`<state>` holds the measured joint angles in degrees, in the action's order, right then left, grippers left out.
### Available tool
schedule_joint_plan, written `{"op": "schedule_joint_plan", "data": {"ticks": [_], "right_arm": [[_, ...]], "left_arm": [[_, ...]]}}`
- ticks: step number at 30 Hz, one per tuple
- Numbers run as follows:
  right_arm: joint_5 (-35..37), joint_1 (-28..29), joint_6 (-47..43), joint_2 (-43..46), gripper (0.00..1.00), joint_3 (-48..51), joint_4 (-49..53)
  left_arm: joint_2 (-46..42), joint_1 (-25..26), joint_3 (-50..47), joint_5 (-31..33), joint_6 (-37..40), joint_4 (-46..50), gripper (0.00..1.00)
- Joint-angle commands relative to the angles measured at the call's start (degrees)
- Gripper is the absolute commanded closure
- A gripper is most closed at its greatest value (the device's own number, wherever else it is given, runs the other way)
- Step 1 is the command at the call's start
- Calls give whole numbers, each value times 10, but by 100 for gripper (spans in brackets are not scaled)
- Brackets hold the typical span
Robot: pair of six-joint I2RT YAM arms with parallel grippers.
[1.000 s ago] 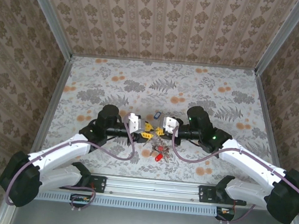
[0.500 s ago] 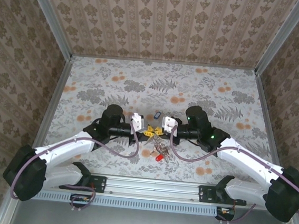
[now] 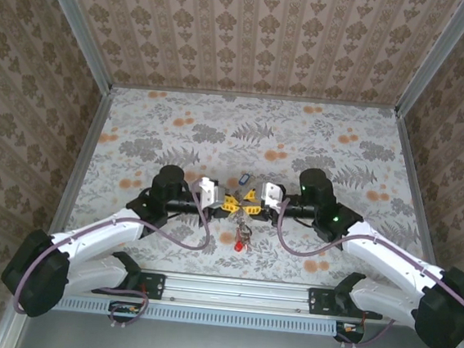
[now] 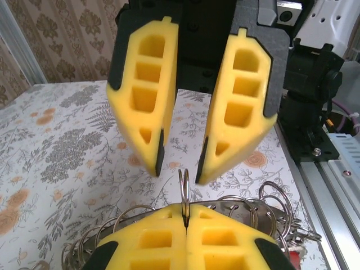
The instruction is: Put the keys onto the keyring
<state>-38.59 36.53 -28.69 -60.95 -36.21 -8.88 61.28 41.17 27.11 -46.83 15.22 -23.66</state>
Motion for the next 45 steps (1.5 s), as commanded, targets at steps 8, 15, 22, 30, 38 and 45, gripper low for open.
{"op": "schedule_joint_plan", "data": {"ticks": [8, 15, 22, 30, 38, 45], "right_arm": [[-65, -9, 40, 23, 72, 19, -57], [-88, -9, 51, 0, 71, 14, -77], [-99, -8, 55, -8, 77, 5, -89], [-95, -8, 60, -4, 79, 8, -103], [-74, -5, 36, -5, 100, 5, -72], [-12, 13, -12, 4, 100, -10, -15]], "left_arm": [[-39, -5, -19, -52, 13, -93, 100], [-37, -3, -26, -44, 3, -131, 100], [-25, 2, -24, -36, -4, -146, 100], [-11, 6, -18, -37, -2, -146, 100], [-21, 8, 0, -8, -7, -97, 90], [-32, 10, 36, -3, 53, 39, 85]]}}
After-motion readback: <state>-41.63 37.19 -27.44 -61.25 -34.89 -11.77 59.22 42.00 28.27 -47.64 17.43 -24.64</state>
